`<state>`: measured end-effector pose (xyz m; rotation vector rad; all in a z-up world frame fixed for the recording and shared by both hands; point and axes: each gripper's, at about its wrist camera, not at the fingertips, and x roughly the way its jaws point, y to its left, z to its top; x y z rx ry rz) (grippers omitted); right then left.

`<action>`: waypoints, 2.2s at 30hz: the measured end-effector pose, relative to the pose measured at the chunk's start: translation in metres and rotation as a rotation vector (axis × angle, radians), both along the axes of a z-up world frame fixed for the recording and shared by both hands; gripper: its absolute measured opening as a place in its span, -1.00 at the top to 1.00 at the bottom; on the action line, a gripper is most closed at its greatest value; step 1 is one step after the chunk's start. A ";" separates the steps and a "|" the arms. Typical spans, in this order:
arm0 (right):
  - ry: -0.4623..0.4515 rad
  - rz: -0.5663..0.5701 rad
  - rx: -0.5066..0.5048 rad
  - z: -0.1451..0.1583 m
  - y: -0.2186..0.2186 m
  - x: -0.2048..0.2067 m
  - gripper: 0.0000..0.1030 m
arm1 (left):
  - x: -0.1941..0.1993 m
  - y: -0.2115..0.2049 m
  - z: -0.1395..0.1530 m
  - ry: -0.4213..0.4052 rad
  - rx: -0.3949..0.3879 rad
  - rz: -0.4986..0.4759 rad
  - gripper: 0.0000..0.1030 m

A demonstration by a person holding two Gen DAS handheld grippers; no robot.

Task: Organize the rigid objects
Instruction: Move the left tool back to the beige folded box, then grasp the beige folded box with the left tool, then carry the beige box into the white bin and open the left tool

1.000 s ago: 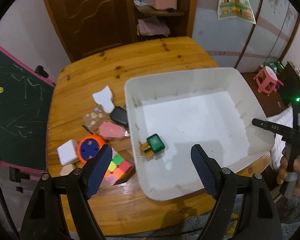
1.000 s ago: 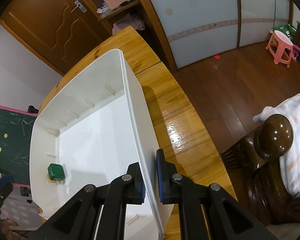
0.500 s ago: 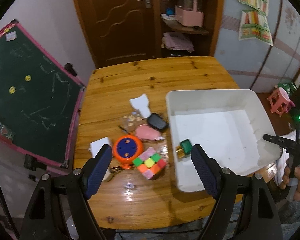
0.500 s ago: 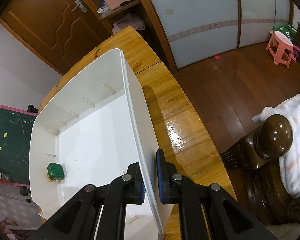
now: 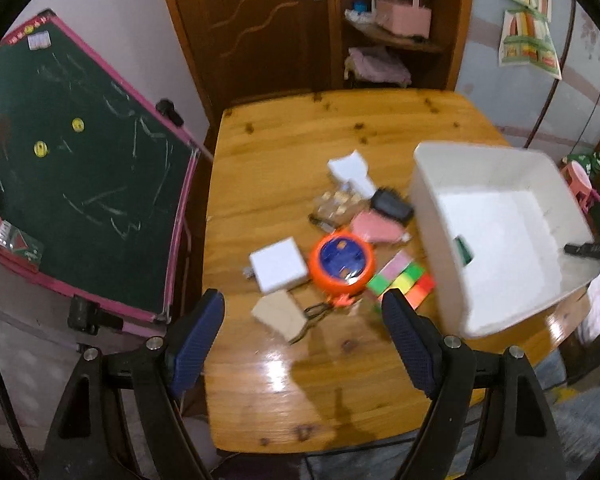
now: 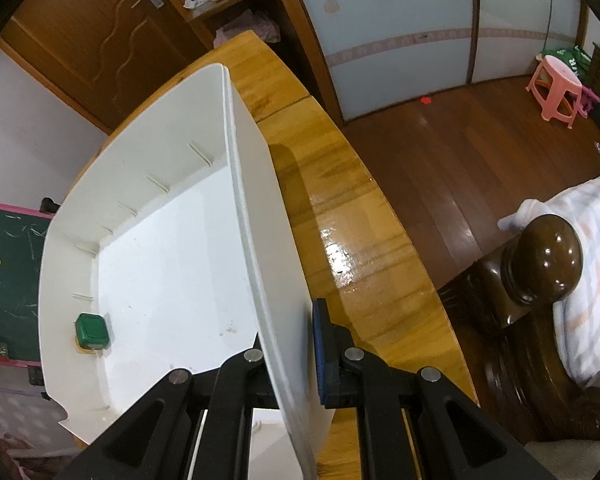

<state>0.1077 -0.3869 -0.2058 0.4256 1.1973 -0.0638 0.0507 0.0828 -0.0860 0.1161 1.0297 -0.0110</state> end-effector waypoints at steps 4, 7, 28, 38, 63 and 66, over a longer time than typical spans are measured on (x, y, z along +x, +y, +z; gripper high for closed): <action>0.003 -0.001 -0.023 0.001 0.003 0.000 0.83 | 0.000 0.016 -0.025 0.029 0.013 -0.036 -0.62; 0.007 0.001 -0.050 0.004 0.005 0.000 0.83 | 0.003 0.025 -0.043 0.043 0.001 -0.102 -0.61; 0.048 -0.026 -0.142 0.007 0.018 0.005 0.82 | 0.041 0.039 -0.147 0.257 -0.020 -0.444 -0.59; 0.054 -0.033 -0.144 0.008 0.019 0.005 0.81 | 0.045 0.042 -0.145 0.206 -0.031 -0.446 -0.27; 0.035 -0.016 -0.097 0.006 0.015 0.005 0.81 | 0.009 -0.004 -0.037 0.049 -0.094 -0.192 -0.27; 0.025 -0.013 -0.066 0.006 0.011 0.004 0.82 | 0.013 -0.040 -0.013 0.016 -0.073 -0.241 -0.27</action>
